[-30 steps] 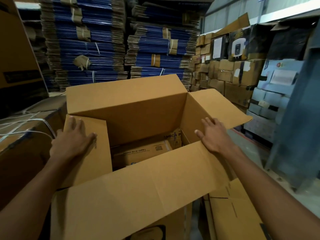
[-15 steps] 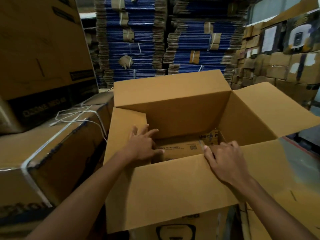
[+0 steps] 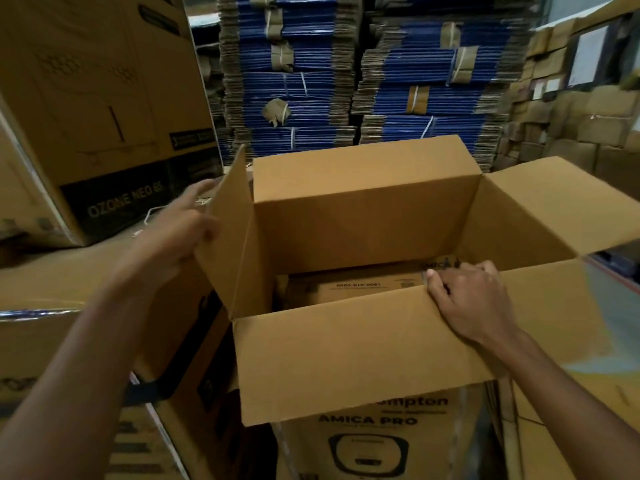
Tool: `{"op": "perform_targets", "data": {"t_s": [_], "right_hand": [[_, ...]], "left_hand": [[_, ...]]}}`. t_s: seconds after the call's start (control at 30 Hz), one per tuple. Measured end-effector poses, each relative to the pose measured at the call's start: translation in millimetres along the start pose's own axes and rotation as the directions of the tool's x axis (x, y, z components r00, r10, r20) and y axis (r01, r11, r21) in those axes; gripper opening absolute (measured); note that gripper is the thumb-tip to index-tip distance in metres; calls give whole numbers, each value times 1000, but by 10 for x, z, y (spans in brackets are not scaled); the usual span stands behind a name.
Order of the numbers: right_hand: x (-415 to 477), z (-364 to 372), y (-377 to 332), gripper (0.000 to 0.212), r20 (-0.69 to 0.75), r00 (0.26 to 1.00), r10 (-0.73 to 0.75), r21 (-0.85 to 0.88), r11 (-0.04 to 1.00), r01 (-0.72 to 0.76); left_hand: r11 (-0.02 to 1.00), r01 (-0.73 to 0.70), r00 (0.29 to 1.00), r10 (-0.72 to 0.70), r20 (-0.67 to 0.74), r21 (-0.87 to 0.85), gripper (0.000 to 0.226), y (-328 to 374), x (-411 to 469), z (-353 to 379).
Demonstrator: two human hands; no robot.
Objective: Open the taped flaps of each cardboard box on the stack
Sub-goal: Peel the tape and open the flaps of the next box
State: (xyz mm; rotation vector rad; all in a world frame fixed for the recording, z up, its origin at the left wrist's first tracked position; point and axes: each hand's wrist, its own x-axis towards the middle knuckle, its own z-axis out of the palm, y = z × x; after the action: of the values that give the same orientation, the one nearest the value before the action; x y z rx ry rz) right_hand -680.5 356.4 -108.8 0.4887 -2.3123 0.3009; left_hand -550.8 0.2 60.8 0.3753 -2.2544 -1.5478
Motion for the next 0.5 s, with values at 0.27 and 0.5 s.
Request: {"op": "perform_targets", "data": {"t_s": [0.27, 0.5], "right_hand": [[219, 20, 8, 65, 134, 991, 5, 16, 1000, -7], [447, 11, 130, 80, 296, 953, -60, 103, 994, 30]], "left_hand": [[863, 153, 965, -236, -116, -482, 23, -736, -209, -215], [939, 320, 947, -320, 15, -124, 15, -968, -143, 337]]}}
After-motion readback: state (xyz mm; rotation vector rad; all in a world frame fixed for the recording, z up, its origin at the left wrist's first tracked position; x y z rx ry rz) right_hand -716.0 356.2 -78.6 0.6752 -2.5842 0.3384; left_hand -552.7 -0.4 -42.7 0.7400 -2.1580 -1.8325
